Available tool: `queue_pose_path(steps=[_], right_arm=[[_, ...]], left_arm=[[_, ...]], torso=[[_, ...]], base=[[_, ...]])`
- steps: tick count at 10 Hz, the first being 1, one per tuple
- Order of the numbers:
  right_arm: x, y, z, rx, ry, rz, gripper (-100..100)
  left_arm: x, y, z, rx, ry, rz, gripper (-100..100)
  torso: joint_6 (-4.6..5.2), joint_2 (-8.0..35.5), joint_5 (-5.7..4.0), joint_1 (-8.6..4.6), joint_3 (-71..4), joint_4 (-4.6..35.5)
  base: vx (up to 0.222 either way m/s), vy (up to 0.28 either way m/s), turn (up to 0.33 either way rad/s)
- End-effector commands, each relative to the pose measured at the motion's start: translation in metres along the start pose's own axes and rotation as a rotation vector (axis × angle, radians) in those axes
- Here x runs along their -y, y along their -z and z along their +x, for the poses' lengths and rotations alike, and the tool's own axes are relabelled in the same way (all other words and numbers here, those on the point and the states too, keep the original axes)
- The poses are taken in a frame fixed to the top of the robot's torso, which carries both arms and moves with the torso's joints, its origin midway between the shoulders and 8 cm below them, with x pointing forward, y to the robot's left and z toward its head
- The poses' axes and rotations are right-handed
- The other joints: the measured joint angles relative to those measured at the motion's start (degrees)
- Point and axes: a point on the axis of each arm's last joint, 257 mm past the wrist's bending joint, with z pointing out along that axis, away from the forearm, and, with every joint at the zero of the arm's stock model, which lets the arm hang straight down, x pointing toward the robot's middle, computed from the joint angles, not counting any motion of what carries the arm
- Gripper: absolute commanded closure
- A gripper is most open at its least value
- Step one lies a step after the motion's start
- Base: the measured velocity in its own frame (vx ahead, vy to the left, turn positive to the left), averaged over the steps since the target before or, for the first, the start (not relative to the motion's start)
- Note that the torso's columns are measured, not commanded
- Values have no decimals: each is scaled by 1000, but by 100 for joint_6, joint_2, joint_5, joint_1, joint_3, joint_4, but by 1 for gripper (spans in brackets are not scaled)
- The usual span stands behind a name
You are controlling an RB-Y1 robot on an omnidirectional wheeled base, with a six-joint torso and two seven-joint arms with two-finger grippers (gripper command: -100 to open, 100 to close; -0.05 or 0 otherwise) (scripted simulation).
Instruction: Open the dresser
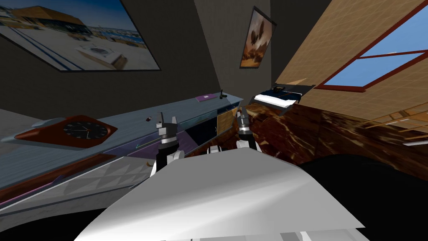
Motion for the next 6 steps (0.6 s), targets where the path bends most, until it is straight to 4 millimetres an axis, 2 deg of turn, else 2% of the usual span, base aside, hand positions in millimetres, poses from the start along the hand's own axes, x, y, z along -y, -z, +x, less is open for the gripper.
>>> queue_pose_path(steps=[1, 6], right_arm=[[0, 0, 0, 0, 0, 0, 0], [0, 0, 0, 0, 0, 0, 0]], left_arm=[[-18, 5, -1, -18, 5, -8, -100], [-52, 19, -10, -12, 32, -20, -100]], torso=[[1, 10, 0, 2, -2, 6], [0, 20, 3, 11, 3, 11]], base=[[57, -106, 38], [62, -112, 50]])
